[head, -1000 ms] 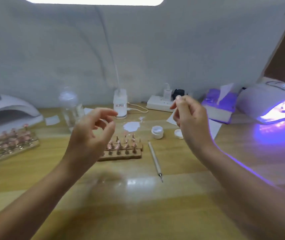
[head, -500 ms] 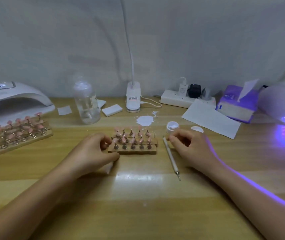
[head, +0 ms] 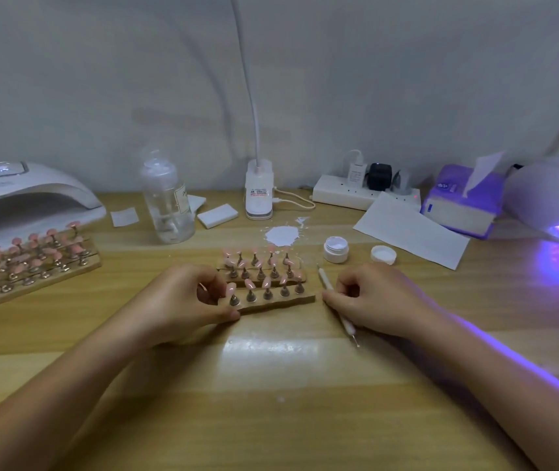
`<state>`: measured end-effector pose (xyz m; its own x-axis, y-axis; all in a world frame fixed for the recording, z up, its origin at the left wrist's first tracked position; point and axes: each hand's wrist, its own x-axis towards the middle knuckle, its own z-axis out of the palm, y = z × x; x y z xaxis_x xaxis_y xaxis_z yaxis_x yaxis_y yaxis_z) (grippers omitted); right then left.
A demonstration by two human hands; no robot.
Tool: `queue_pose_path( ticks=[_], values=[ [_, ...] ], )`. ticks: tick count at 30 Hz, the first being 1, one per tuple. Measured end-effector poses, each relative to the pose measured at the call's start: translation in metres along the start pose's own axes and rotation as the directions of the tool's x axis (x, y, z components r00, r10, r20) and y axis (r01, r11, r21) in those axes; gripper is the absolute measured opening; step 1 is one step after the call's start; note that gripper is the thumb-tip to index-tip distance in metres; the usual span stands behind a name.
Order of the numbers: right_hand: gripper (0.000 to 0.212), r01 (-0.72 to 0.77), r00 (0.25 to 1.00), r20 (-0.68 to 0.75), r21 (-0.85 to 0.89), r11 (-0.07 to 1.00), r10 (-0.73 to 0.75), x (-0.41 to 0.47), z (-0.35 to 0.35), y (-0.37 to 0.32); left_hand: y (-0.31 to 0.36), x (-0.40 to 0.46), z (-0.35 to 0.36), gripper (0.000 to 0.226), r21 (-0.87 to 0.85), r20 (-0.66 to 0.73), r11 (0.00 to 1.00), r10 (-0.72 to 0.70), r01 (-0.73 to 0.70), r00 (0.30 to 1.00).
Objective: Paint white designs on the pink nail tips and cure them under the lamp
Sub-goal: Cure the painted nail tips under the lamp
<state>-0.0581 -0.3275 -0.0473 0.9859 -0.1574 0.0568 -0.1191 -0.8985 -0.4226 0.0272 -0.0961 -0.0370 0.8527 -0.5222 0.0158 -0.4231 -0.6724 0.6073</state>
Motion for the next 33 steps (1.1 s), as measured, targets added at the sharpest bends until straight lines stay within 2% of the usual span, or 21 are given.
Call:
queue_pose_path(
  ticks=[2, 4, 5, 8, 10, 12, 14, 16, 20, 21, 33],
  values=[
    [0.042, -0.032, 0.999, 0.023, 0.166, 0.986, 0.029, 0.001, -0.011, 0.002, 0.003, -0.001, 0.002, 0.022, -0.013, 0.011, 1.000, 0.022, -0.022, 1.000],
    [0.043, -0.070, 0.996, -0.026, 0.400, 0.914, 0.088, 0.004, -0.026, 0.002, 0.006, -0.002, 0.005, 0.022, -0.039, 0.019, 0.998, 0.052, -0.052, 0.998],
    [0.041, -0.088, 0.990, -0.044, 0.544, 0.835, 0.133, 0.005, -0.034, 0.002, 0.008, -0.003, 0.009, 0.023, -0.051, 0.021, 0.996, 0.069, -0.068, 0.997],
    [0.030, -0.089, 0.980, -0.007, 0.879, 0.469, 0.200, 0.006, -0.056, 0.002, 0.018, -0.005, 0.021, 0.021, -0.076, 0.017, 0.991, 0.113, -0.111, 0.993],
    [0.028, -0.041, 0.980, -0.015, 0.961, 0.272, 0.201, 0.005, -0.067, 0.006, 0.026, -0.003, 0.029, 0.020, -0.068, 0.023, 0.988, 0.137, -0.135, 0.990],
    [0.042, -0.001, 0.975, -0.034, 0.988, 0.155, 0.220, 0.005, -0.073, 0.011, 0.036, 0.001, 0.038, 0.021, -0.052, 0.021, 0.986, 0.159, -0.158, 0.987],
    [0.049, 0.027, 0.967, -0.058, 0.991, 0.130, 0.248, 0.005, -0.076, 0.014, 0.045, 0.007, 0.045, 0.018, -0.039, 0.006, 0.984, 0.173, -0.173, 0.985],
    [0.050, 0.037, 0.962, -0.077, 0.987, 0.156, 0.263, 0.005, -0.077, 0.018, 0.053, 0.011, 0.053, 0.017, -0.021, -0.013, 0.982, 0.187, -0.187, 0.982],
    [0.021, 0.048, 0.956, -0.080, 0.992, 0.119, 0.283, 0.008, -0.078, 0.028, 0.063, 0.013, 0.065, 0.019, 0.038, -0.066, 0.981, 0.193, -0.191, 0.979],
    [0.020, 0.048, 0.952, -0.080, 0.993, 0.111, 0.295, 0.009, -0.077, 0.031, 0.064, 0.013, 0.067, 0.019, 0.054, -0.080, 0.981, 0.192, -0.188, 0.978],
    [0.027, 0.012, 0.915, -0.037, 0.998, 0.063, 0.403, 0.018, -0.062, 0.051, 0.090, 0.024, 0.082, 0.028, 0.037, -0.076, 0.988, 0.152, -0.149, 0.986]
  ],
)
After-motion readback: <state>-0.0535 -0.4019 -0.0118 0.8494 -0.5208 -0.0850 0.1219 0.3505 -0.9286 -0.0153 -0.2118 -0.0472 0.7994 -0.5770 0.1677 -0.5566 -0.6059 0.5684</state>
